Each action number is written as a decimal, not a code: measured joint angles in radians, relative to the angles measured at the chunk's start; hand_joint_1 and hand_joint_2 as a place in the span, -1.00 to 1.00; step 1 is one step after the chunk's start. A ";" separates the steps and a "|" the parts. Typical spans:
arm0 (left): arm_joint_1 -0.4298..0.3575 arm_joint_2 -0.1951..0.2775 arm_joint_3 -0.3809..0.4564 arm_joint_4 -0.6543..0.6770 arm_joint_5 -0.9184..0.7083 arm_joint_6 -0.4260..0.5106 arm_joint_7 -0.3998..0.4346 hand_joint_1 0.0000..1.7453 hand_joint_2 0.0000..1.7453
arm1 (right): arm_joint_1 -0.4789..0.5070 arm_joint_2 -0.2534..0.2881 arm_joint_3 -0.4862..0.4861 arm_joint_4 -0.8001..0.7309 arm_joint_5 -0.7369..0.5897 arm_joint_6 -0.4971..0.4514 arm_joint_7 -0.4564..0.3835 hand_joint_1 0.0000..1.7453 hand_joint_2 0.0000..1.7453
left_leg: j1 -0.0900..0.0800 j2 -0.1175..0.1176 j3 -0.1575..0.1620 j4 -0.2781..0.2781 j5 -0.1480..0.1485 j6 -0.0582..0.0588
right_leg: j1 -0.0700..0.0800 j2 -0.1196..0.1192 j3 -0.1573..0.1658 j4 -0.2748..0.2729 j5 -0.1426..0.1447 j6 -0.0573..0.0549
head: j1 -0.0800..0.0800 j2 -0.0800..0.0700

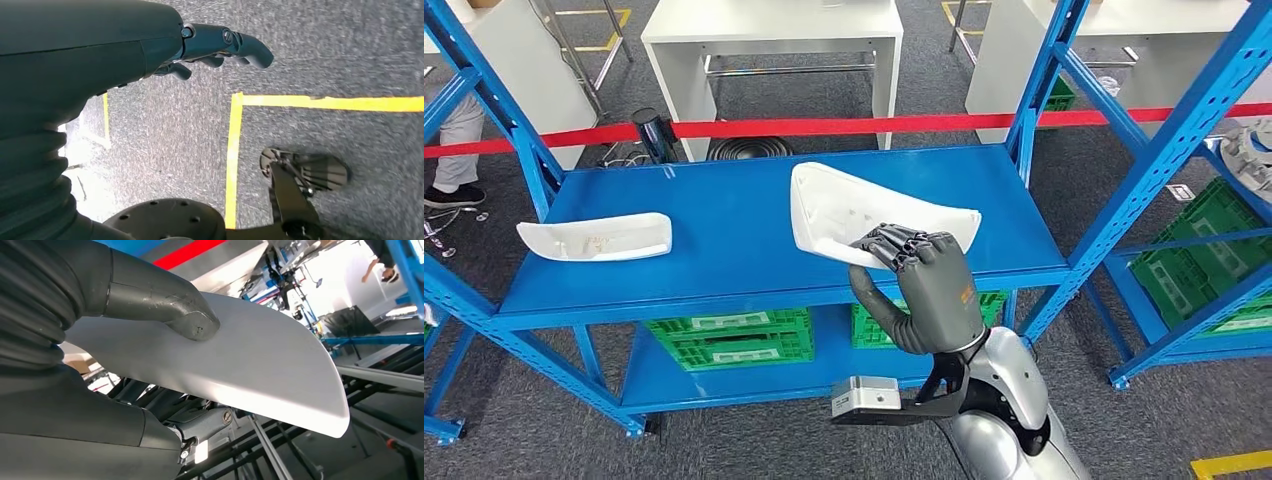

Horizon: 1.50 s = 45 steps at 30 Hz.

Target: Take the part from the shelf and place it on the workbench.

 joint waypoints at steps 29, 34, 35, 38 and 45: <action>-0.017 0.009 0.066 -0.012 0.109 0.029 -0.118 -1.00 1.00 | 0.038 -0.004 -0.086 -0.019 -0.055 0.005 -0.081 1.00 1.00 | -0.004 -0.011 0.068 -0.002 -0.060 -0.026 | 0.004 -0.008 0.060 -0.177 0.188 -0.019 | -0.005 0.000; -0.015 0.027 0.084 -0.012 0.075 0.019 -0.113 -1.00 1.00 | 0.040 0.023 -0.086 -0.009 -0.056 -0.004 -0.044 1.00 1.00 | -0.004 0.001 -0.001 -0.003 0.005 0.007 | 0.000 -0.005 0.003 0.009 -0.007 -0.001 | -0.005 0.000; -0.016 0.031 0.084 -0.012 0.067 0.018 -0.108 -1.00 1.00 | 0.044 0.027 -0.087 -0.009 -0.051 -0.010 -0.036 1.00 1.00 | -0.005 0.002 -0.018 -0.001 0.018 0.007 | 0.000 -0.005 -0.004 0.072 -0.034 0.001 | -0.005 0.000; -0.016 0.038 0.084 -0.012 0.055 0.020 -0.094 -1.00 1.00 | 0.068 0.031 -0.097 -0.014 -0.035 -0.021 -0.024 1.00 1.00 | -0.008 0.002 -0.073 0.014 0.053 0.004 | 0.002 -0.005 0.053 0.098 0.018 -0.004 | -0.004 0.000; -0.014 0.040 0.087 -0.011 0.073 0.028 -0.088 -1.00 1.00 | 0.066 0.018 -0.132 -0.005 -0.090 -0.039 -0.089 1.00 1.00 | -0.009 0.003 -0.123 0.031 0.101 -0.032 | 0.015 -0.005 0.236 -0.189 0.011 -0.042 | -0.002 0.000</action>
